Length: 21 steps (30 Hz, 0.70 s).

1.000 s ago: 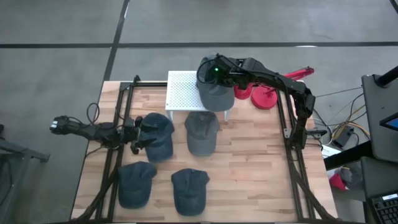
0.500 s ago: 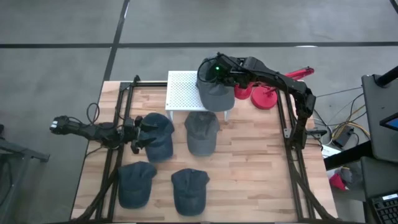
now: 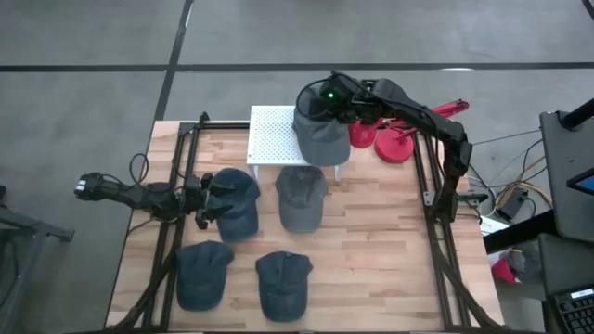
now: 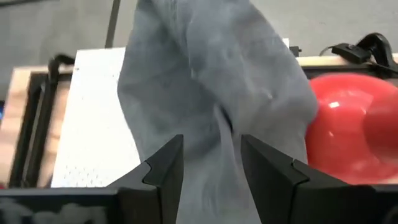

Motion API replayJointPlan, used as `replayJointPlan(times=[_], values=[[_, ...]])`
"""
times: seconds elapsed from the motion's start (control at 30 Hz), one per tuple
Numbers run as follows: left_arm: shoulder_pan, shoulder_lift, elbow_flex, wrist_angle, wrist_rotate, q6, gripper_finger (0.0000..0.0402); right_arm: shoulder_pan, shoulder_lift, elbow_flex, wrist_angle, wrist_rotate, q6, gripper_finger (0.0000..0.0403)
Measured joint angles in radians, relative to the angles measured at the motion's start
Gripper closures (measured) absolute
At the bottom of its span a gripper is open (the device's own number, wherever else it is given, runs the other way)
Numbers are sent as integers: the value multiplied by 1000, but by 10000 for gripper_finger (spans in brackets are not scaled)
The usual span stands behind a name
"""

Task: Pick & Place hat
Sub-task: Stack the gray cap on the gray cap on the shelf

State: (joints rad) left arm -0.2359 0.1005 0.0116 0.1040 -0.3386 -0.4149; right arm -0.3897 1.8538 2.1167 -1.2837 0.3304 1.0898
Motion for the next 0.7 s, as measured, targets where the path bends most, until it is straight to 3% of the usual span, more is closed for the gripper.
replayJointPlan(times=[0.23,0.7], values=[[0,0,0,0,0,0,85,86,-2,70,-104,-2,-26,268],[0,0,0,0,0,64,85,369,0,74,-104,2,-38,287]])
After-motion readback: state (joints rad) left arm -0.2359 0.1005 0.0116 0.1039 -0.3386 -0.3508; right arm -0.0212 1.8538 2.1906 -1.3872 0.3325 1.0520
